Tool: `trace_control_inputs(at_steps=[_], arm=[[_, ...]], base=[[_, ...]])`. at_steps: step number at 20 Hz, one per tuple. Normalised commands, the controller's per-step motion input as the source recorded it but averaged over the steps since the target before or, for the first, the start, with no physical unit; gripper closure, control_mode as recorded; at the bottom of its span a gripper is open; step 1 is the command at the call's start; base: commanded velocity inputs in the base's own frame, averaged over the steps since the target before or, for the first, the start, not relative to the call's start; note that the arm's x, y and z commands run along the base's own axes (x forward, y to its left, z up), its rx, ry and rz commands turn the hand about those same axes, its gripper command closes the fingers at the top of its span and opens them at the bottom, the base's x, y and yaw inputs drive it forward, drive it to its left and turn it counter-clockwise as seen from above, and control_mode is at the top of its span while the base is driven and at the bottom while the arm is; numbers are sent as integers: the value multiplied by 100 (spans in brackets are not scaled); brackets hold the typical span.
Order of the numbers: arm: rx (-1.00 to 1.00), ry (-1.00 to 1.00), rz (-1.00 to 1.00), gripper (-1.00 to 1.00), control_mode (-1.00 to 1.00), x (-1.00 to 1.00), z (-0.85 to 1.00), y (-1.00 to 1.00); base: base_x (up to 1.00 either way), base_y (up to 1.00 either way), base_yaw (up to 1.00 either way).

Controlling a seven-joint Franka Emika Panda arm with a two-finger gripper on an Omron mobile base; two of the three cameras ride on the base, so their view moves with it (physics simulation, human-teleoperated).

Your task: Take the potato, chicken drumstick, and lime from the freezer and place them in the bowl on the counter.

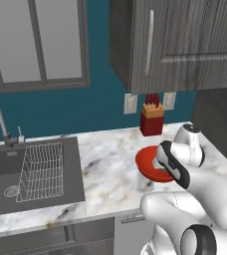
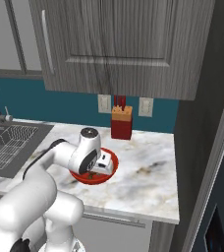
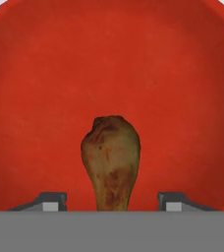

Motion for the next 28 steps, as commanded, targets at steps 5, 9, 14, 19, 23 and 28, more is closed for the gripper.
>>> trace_control_inputs(at_steps=[5, 9, 14, 19, 23, 28], arm=[[0, 0, 0, -100, -100, 0, 0, 0], [0, 0, 0, -100, -100, 0, 1, 0], [-1, -6, 0, -100, -100, -20, 31, 3], [-5, -17, 0, -100, -100, -71, 65, 20], [-5, -10, 0, -100, -100, -75, 67, 32], [-4, -2, 0, -100, -100, -85, 65, 27]], base=[[0, 0, 0], [0, 0, 0], [0, 0, 0], [0, 0, 0], [0, 0, 0], [0, 0, 0]])
